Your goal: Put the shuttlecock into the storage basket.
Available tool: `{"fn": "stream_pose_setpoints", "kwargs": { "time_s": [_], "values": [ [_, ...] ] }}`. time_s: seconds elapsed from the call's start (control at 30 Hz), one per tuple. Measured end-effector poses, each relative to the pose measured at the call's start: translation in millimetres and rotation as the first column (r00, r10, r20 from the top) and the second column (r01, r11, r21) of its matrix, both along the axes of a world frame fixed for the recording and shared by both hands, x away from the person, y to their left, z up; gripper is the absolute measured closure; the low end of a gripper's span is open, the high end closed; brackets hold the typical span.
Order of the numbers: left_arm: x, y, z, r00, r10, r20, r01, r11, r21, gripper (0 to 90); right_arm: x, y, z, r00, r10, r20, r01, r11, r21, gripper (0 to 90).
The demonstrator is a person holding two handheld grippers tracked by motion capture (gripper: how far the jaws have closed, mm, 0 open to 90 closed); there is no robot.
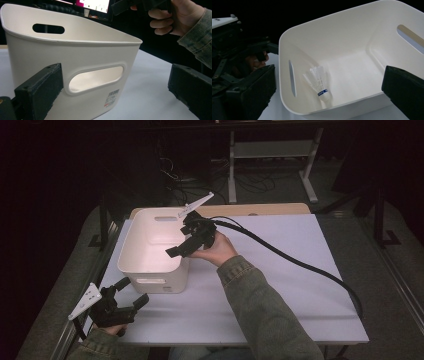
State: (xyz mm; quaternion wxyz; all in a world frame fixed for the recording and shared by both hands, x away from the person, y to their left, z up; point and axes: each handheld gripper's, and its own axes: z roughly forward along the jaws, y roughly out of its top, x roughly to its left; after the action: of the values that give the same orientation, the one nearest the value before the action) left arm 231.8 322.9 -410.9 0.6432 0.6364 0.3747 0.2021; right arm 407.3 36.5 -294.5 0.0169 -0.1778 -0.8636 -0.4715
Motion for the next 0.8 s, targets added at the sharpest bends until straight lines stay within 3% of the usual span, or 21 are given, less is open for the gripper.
{"fn": "stream_pose_setpoints", "kwargs": {
  "time_s": [0.1,0.17,0.33,0.37,0.43,0.57,0.7,0.73,0.8],
  "values": [
    [-0.3,0.4,0.0,1.0,-0.001,-0.002,0.001,1.0,0.008,0.0,-2.6,-2.6,1.1,0.9999,0.001,-0.013,-0.001,1.0,0.02,0.0],
    [-0.8,-1.0,0.2,1.0,0.002,-0.003,-0.002,0.9999,-0.014,0.0,-3.6,-6.6,0.9,1.0,0.003,-0.008,-0.003,1.0,0.031,0.0],
    [-0.6,0.3,0.0,1.0,-0.001,-0.002,0.001,1.0,0.008,0.0,-4.3,-17.4,-0.1,0.9999,-0.01,0.008,0.01,0.999,0.032,0.0],
    [0.0,0.4,-0.2,1.0,-0.005,0.002,0.005,0.9999,0.015,0.0,-6.6,-23.1,0.4,0.9997,-0.021,-0.014,0.021,0.998,0.059,0.0],
    [0.2,0.5,-0.2,1.0,-0.005,0.004,0.005,0.9998,0.017,0.0,-7.0,-25.3,0.5,0.9996,-0.022,-0.015,0.023,0.998,0.06,0.0],
    [0.1,0.7,-0.2,1.0,-0.004,0.0,0.004,0.9997,0.023,0.0,-8.4,-43.1,-1.3,0.9984,-0.057,0.0,0.057,0.996,0.067,0.0],
    [-0.2,-0.5,0.0,1.0,0.001,0.0,-0.001,1.0,-0.001,0.0,-10.7,-58.3,-2.1,0.9969,-0.079,0.005,0.078,0.992,0.098,0.0],
    [-0.1,0.9,-0.2,1.0,-0.002,0.001,0.002,0.9998,0.019,0.0,-11.2,-61.0,-2.2,0.9966,-0.082,0.007,0.081,0.991,0.103,0.0],
    [-0.5,1.0,0.4,1.0,0.0,-0.006,0.0,0.9998,0.02,0.0,-11.9,-68.6,-2.8,0.996,-0.088,0.012,0.086,0.99,0.114,0.0]
  ]
}}
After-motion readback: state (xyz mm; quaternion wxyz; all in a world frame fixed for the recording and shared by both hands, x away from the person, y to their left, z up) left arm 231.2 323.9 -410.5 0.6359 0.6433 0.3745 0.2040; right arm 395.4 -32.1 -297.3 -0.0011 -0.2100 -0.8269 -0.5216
